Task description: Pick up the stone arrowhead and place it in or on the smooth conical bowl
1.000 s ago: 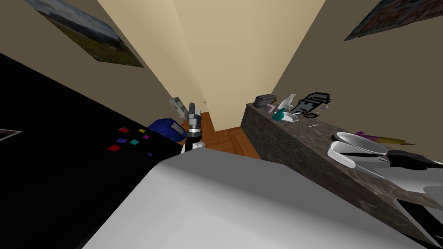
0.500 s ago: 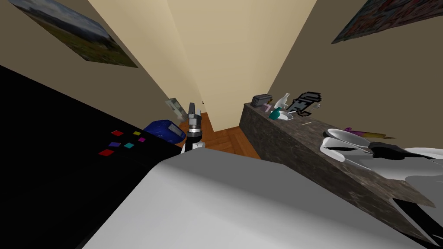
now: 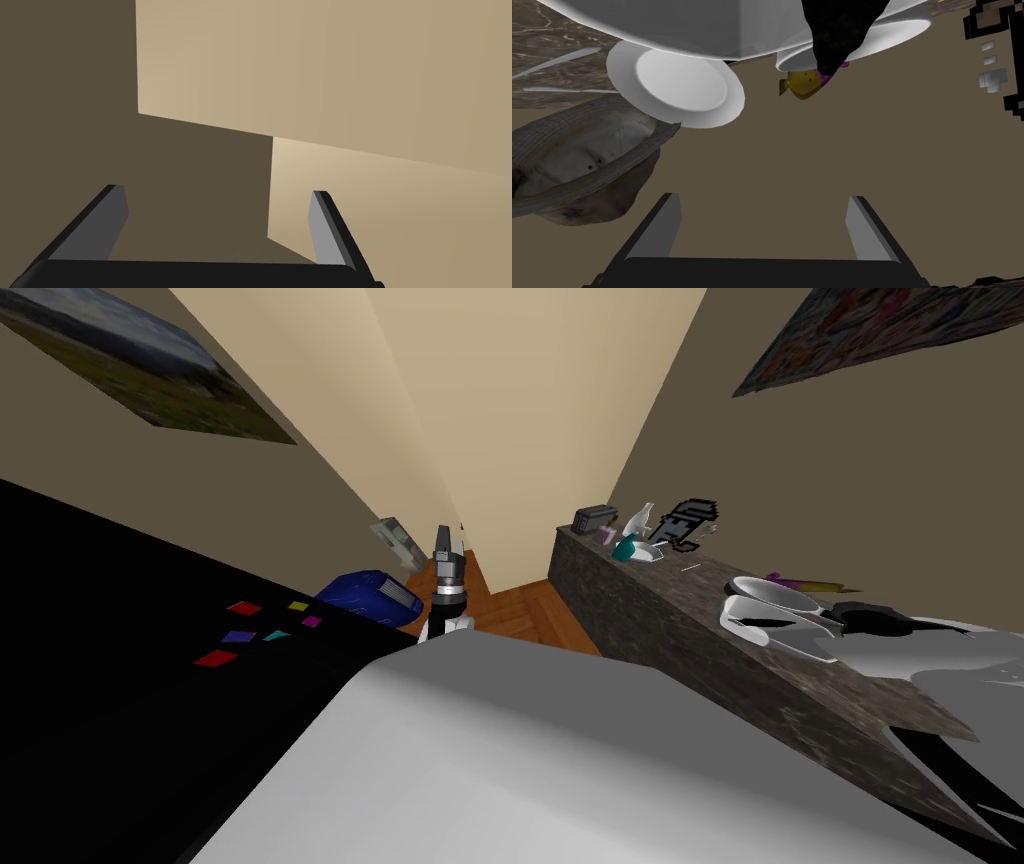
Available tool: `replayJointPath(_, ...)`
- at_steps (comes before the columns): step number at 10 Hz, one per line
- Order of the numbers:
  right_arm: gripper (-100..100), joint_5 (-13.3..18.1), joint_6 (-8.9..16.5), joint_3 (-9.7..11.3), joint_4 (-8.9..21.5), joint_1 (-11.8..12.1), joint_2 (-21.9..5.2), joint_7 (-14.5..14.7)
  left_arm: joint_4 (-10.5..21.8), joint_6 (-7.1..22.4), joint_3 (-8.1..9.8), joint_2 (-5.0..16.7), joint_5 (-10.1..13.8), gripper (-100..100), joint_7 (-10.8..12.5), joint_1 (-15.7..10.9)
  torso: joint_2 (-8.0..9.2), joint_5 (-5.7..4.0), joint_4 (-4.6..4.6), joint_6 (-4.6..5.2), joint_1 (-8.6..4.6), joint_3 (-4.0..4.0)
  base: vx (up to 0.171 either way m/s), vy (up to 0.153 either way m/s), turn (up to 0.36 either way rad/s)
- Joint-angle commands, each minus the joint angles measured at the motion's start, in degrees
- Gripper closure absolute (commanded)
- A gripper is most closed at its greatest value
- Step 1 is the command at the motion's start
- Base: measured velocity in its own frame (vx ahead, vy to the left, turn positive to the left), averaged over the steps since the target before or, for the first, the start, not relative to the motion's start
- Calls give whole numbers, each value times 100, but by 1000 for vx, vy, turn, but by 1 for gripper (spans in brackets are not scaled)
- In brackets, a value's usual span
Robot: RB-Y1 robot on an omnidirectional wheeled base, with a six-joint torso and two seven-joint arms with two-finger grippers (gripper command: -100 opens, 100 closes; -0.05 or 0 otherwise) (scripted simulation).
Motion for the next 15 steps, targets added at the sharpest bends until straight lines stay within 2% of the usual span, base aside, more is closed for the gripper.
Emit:
replayJointPath(1, -100, -140, 102, 261, -110, -209, 14, 87, 0, 0, 0, 0, 0, 0, 0, 0, 0, 0, 0, 0, 0, 0, -2, -19, -151)
replayJointPath(2, -100, -337, 227, 440, -233, -398, 1, 198, 0, 0, 0, 0, 0, 0, 0, 1, 0, 0, 0, 4, -2, 0, -3, -26, -275)
replayJointPath(3, -100, -337, 188, 514, 139, -435, 1, 198, 0, 0, 0, 0, 0, 0, 0, 1, -1, 1, 0, 4, -3, 0, 1, -16, -68)
replayJointPath(4, -100, -337, 199, 514, 214, -451, 1, 198, 0, 0, 0, 0, 0, 0, 0, 0, 1, -1, 0, 3, -3, 1, 2, -8, 25)
replayJointPath(7, -100, -337, 227, 514, -233, -398, 1, 198, 0, 0, 0, 0, 0, 0, 0, 0, 0, 1, 0, 0, 5, 0, 0, 0, 0)
replayJointPath(8, -100, -533, 353, 763, -356, -587, -12, 310, 0, 0, 0, 0, 0, 0, 0, 0, -1, 2, 0, -1, 7, 0, 1, -12, -196)
replayJointPath(9, -100, -533, 353, 767, -356, -587, -12, 310, 0, 0, 0, 0, 0, 0, 0, 1, -1, 1, 0, 4, 3, -1, 1, -9, -97)
replayJointPath(10, -100, -446, 278, 741, -227, -633, 34, 290, 0, 0, 0, 0, 0, 0, 0, 0, 1, 1, 0, 1, 2, 0, 0, 0, 0)
replayJointPath(11, 0, -455, 300, 744, -255, -624, 28, 292, 0, 0, 0, 0, 0, 0, 0, 0, 0, 1, 0, 0, 3, 0, 0, 0, 0)
replayJointPath(15, 0, -454, 298, 744, -252, -624, 29, 292, 0, 0, 0, 0, 0, 0, 0, 0, 0, 1, 0, 0, 5, 0, 0, 0, 0)
